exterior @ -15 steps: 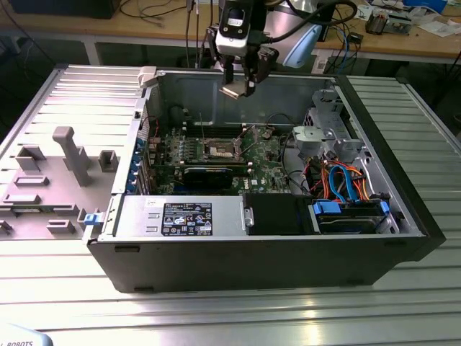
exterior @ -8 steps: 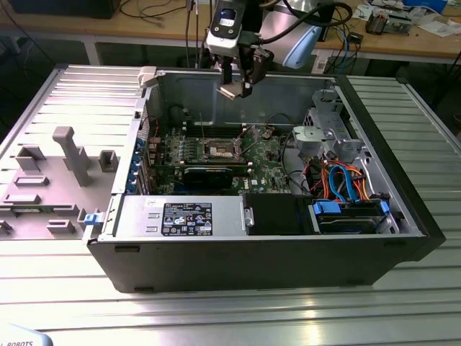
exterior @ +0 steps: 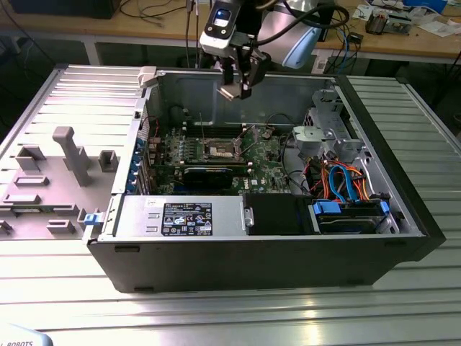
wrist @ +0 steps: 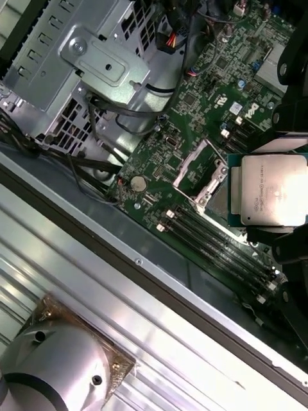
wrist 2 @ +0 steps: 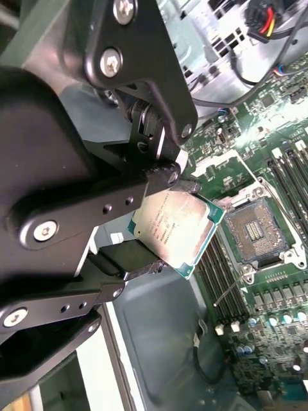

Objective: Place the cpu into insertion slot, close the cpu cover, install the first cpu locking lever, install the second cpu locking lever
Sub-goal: 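Place the cpu into insertion slot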

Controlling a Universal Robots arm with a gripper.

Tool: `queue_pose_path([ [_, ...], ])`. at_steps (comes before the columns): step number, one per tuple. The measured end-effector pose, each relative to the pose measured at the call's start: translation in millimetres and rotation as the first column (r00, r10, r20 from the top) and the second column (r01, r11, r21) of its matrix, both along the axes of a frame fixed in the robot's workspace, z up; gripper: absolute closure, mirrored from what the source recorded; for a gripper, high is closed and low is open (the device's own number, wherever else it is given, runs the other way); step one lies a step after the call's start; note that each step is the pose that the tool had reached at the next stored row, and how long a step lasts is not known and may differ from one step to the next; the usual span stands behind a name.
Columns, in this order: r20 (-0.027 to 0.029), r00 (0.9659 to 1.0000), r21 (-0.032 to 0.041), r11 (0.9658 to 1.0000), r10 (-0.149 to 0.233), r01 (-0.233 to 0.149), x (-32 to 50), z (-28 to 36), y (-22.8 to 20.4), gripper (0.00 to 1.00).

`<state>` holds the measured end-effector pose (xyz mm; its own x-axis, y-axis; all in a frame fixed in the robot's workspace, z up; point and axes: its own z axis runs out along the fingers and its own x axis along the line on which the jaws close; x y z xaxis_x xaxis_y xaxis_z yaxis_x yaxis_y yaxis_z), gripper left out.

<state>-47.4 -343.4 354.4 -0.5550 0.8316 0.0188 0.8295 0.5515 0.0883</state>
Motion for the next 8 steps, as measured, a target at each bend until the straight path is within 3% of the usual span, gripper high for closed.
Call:
queue_pose_path([
  [3, 0.0, 0.9993, 0.0, 0.9993, -0.038, 0.038, 0.0, -0.8, 0.0, 0.46],
  [8, 0.0, 0.9953, 0.0001, 0.9953, -0.097, 0.097, 0.0, -1.8, 0.0, 0.46],
])
